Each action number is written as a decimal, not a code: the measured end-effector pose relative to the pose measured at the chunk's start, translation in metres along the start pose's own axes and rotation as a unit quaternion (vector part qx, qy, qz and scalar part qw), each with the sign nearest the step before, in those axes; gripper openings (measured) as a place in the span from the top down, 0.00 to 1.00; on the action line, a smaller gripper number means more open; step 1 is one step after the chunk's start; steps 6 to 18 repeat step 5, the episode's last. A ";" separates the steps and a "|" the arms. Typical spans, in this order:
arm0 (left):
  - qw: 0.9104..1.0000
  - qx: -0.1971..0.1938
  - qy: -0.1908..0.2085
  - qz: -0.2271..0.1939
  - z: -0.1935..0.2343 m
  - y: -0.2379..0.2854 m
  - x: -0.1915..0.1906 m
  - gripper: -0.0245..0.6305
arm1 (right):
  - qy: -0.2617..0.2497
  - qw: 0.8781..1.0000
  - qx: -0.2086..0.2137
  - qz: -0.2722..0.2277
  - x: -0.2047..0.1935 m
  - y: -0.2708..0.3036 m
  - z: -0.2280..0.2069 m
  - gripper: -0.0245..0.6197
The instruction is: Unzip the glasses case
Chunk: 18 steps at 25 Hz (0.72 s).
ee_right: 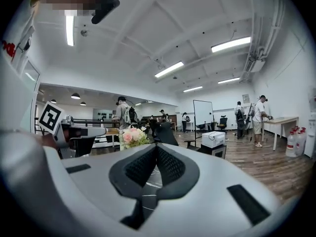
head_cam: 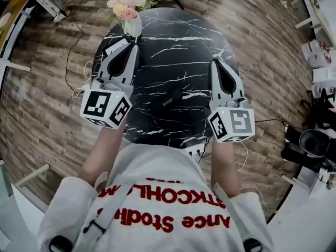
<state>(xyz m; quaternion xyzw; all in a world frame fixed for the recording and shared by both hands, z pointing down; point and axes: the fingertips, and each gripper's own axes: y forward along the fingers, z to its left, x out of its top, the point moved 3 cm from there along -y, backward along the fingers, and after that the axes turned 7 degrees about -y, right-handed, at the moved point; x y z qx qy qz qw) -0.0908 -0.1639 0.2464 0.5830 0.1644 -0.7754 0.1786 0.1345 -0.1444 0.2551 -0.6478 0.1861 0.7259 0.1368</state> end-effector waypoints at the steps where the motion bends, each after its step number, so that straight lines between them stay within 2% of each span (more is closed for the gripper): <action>1: 1.000 0.000 0.003 -0.001 0.000 0.001 0.000 0.95 | 0.000 1.000 -0.001 0.000 -0.001 0.001 0.000 0.94; 18: 1.000 -0.003 0.007 0.004 0.000 0.005 -0.005 0.95 | 0.001 1.000 -0.001 0.000 -0.005 0.003 0.000 0.94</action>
